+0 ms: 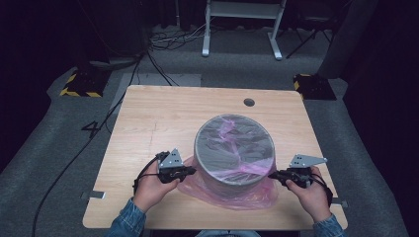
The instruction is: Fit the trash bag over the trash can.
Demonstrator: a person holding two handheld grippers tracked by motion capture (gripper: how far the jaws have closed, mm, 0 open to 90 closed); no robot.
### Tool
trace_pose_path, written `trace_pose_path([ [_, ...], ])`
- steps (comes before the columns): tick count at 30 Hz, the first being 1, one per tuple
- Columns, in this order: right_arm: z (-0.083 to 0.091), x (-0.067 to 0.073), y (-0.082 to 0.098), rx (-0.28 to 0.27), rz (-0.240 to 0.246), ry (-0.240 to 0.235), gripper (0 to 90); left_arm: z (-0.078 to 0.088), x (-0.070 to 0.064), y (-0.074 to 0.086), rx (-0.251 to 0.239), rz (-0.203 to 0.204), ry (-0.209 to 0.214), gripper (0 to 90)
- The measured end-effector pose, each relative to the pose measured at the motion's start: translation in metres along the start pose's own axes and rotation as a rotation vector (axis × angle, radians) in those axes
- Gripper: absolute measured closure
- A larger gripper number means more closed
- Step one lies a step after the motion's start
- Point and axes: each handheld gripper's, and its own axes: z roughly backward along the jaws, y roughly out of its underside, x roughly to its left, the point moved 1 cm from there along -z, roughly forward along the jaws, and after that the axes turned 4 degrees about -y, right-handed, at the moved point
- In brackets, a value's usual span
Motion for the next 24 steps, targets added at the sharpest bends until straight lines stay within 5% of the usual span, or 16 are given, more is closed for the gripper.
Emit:
trace_pose_path([
  [2, 0.0, -0.002, 0.001, -0.006, -0.007, 0.007, 90.0, 0.001, -0.004, -0.002, 0.012, -0.018, 0.01, 89.0],
  [4, 0.001, -0.005, 0.001, 0.021, 0.001, 0.032, 86.1, 0.003, -0.008, -0.003, 0.008, -0.018, 0.022, 77.8],
  [7, 0.005, -0.006, 0.0, 0.035, 0.003, 0.033, 53.7, 0.011, -0.01, -0.003, -0.037, -0.019, 0.001, 51.6],
  [10, 0.018, -0.001, -0.008, 0.002, 0.026, 0.016, 39.0, 0.025, -0.007, 0.0, -0.072, -0.01, -0.03, 39.0],
  [15, 0.044, 0.008, -0.026, -0.035, 0.059, 0.007, 32.0, 0.045, 0.004, 0.006, -0.094, 0.014, -0.127, 31.2],
  [24, 0.073, 0.027, -0.064, -0.065, 0.108, -0.053, 26.4, 0.059, 0.02, 0.021, -0.087, 0.094, -0.247, 30.3],
])
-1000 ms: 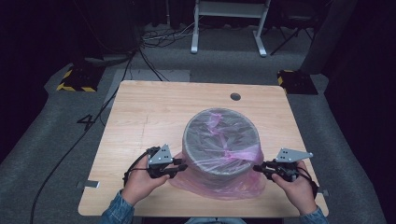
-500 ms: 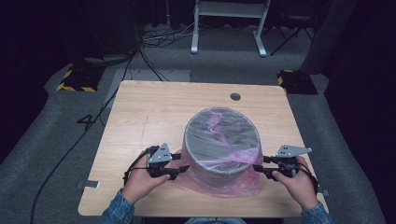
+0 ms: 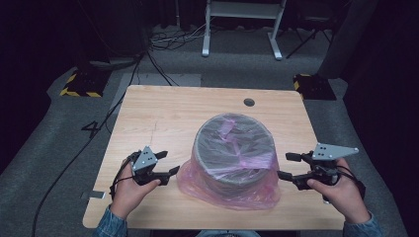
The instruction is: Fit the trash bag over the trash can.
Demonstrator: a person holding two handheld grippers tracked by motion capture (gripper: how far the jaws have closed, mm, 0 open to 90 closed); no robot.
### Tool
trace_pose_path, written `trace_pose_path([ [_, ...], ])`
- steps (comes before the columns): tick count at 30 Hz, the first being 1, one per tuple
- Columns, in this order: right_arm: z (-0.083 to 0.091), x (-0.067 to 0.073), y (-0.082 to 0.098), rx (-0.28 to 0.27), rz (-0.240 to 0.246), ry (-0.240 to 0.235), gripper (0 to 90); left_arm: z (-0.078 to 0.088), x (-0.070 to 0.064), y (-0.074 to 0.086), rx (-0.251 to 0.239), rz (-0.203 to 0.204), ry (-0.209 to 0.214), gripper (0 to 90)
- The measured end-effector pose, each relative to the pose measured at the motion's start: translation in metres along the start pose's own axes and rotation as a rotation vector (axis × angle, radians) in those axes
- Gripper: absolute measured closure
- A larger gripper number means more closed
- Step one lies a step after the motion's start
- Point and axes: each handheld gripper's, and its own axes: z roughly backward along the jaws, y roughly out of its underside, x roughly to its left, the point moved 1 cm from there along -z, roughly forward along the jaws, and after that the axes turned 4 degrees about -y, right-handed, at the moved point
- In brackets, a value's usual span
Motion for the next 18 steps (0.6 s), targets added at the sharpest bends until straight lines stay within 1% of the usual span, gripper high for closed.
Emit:
trace_pose_path([
  [1, 0.002, 0.002, -0.004, 0.006, 0.011, -0.014, 26.8, 0.0, 0.001, 0.002, 0.005, 0.01, -0.006, 30.3],
  [3, 0.006, 0.005, -0.01, 0.021, 0.036, -0.037, 26.8, 0.001, 0.004, 0.006, 0.021, 0.015, -0.023, 30.4],
  [4, 0.007, 0.007, -0.014, 0.016, 0.043, -0.04, 26.8, 0.001, 0.005, 0.009, 0.03, 0.024, -0.032, 30.3],
  [5, 0.009, 0.008, -0.018, 0.008, 0.052, -0.034, 26.7, 0.001, 0.007, 0.011, 0.04, 0.021, -0.048, 30.4],
  [6, 0.011, 0.008, -0.022, 0.0, 0.06, -0.026, 26.5, 0.001, 0.008, 0.013, 0.05, 0.028, -0.062, 30.4],
  [9, 0.013, 0.008, -0.036, -0.027, 0.078, 0.0, 25.7, 0.002, 0.012, 0.019, 0.07, 0.042, -0.084, 30.3],
  [11, 0.013, 0.006, -0.046, -0.042, 0.079, 0.009, 25.3, 0.002, 0.015, 0.023, 0.085, 0.058, -0.1, 30.3],
  [14, 0.01, 0.005, -0.06, -0.057, 0.082, 0.026, 24.4, 0.003, 0.019, 0.029, 0.107, 0.075, -0.129, 30.0],
  [17, 0.003, 0.004, -0.072, -0.058, 0.092, 0.03, 24.0, 0.003, 0.022, 0.033, 0.116, 0.09, -0.137, 29.9],
  [18, 0.0, 0.004, -0.076, -0.058, 0.093, 0.03, 23.7, 0.003, 0.023, 0.034, 0.118, 0.09, -0.14, 29.8],
])
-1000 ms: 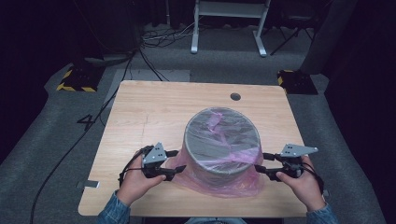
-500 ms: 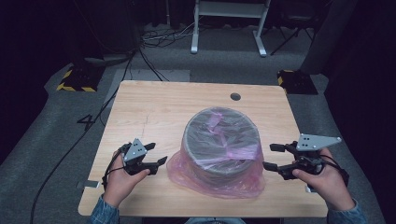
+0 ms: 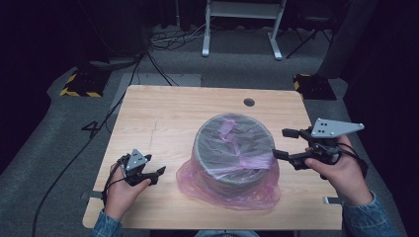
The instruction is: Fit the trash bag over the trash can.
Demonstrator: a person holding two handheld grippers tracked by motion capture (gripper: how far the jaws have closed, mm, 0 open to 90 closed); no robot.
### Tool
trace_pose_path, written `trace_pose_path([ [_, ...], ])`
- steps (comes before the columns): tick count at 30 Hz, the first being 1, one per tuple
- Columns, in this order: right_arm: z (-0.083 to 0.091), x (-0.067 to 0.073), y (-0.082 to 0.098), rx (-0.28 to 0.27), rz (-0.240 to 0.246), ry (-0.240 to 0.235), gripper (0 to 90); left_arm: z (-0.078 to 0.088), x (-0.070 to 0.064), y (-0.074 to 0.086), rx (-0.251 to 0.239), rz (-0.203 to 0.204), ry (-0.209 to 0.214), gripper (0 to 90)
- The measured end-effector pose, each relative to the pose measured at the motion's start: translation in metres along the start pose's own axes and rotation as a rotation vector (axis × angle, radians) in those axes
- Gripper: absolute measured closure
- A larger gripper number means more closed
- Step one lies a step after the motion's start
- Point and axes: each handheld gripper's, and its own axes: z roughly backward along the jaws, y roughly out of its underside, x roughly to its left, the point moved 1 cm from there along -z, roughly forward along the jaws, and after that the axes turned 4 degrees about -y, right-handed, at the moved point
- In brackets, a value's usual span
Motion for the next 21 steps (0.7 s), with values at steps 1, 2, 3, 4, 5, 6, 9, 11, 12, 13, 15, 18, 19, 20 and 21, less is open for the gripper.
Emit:
trace_pose_path([
  [1, -0.003, 0.0, -0.004, 0.0, 0.002, 0.003, 23.3, 0.0, 0.001, 0.001, 0.005, -0.003, -0.006, 29.7],
  [2, -0.006, -0.001, -0.008, -0.003, 0.005, 0.004, 22.7, 0.0, 0.001, 0.002, 0.009, -0.006, -0.009, 29.6],
  [3, -0.009, 0.0, -0.012, -0.005, 0.009, 0.004, 22.3, -0.001, 0.002, 0.002, 0.013, -0.005, -0.01, 29.5],
  [4, -0.012, 0.001, -0.016, -0.008, 0.015, 0.001, 22.2, -0.002, 0.002, 0.003, 0.017, 0.0, -0.012, 29.4],
  [5, -0.016, 0.002, -0.02, -0.01, 0.02, -0.002, 22.2, -0.003, 0.003, 0.004, 0.021, -0.001, -0.014, 29.3],
  [6, -0.019, 0.003, -0.025, -0.015, 0.028, -0.005, 22.2, -0.003, 0.004, 0.005, 0.024, -0.002, -0.015, 29.3],
  [9, -0.031, 0.005, -0.038, -0.018, 0.037, -0.017, 22.1, -0.006, 0.006, 0.007, 0.035, -0.006, -0.022, 29.2],
  [11, -0.039, 0.006, -0.046, -0.022, 0.041, -0.023, 22.1, -0.008, 0.007, 0.008, 0.044, 0.0, -0.028, 29.1],
  [12, -0.043, 0.006, -0.05, -0.024, 0.044, -0.026, 21.9, -0.009, 0.008, 0.009, 0.046, 0.007, -0.029, 29.0],
  [13, -0.047, 0.007, -0.053, -0.027, 0.049, -0.03, 21.6, -0.01, 0.009, 0.01, 0.054, 0.002, -0.028, 28.9],
  [15, -0.055, 0.008, -0.059, -0.026, 0.052, -0.038, 20.4, -0.012, 0.01, 0.012, 0.061, 0.008, -0.029, 28.7],
  [18, -0.07, 0.009, -0.066, -0.024, 0.057, -0.052, 19.3, -0.015, 0.012, 0.014, 0.065, 0.015, -0.031, 28.3],
  [19, -0.075, 0.011, -0.068, -0.024, 0.056, -0.053, 19.3, -0.015, 0.013, 0.015, 0.069, 0.014, -0.034, 27.9],
  [20, -0.08, 0.012, -0.07, -0.02, 0.06, -0.057, 19.0, -0.016, 0.014, 0.015, 0.076, 0.011, -0.034, 27.4],
  [21, -0.086, 0.013, -0.071, -0.015, 0.063, -0.063, 18.8, -0.016, 0.014, 0.016, 0.079, 0.014, -0.035, 27.3],
])
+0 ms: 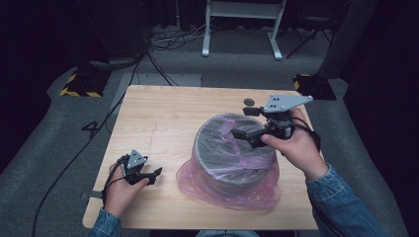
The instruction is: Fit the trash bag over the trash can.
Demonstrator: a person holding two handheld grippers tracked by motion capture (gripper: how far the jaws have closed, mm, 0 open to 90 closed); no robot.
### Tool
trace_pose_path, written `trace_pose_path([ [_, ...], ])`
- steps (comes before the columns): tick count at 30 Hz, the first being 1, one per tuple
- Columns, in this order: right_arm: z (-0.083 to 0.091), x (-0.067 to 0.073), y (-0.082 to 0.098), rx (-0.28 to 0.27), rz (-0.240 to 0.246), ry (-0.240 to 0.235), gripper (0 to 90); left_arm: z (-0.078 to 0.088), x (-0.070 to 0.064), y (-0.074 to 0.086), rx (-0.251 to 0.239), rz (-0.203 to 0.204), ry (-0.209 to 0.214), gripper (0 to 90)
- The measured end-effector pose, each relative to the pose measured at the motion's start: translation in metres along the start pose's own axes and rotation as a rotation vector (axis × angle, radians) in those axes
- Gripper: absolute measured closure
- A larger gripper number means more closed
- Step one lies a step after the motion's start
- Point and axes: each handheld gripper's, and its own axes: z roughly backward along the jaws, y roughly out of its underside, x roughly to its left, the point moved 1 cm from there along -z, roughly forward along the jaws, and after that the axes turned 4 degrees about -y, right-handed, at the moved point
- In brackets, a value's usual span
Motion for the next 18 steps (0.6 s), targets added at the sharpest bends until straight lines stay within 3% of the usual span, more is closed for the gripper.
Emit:
trace_pose_path([
  [10, -0.053, 0.007, 0.004, 0.102, 0.008, -0.046, 15.4, -0.001, 0.004, 0.002, 0.01, 0.026, -0.01, 26.7],
  [15, -0.074, 0.008, 0.016, 0.171, 0.015, -0.056, 14.8, -0.004, 0.002, 0.001, 0.055, -0.002, -0.026, 26.9],
  [18, -0.084, 0.006, 0.024, 0.211, 0.009, -0.053, 14.5, -0.004, 0.002, 0.001, 0.057, -0.002, -0.026, 26.6],
])
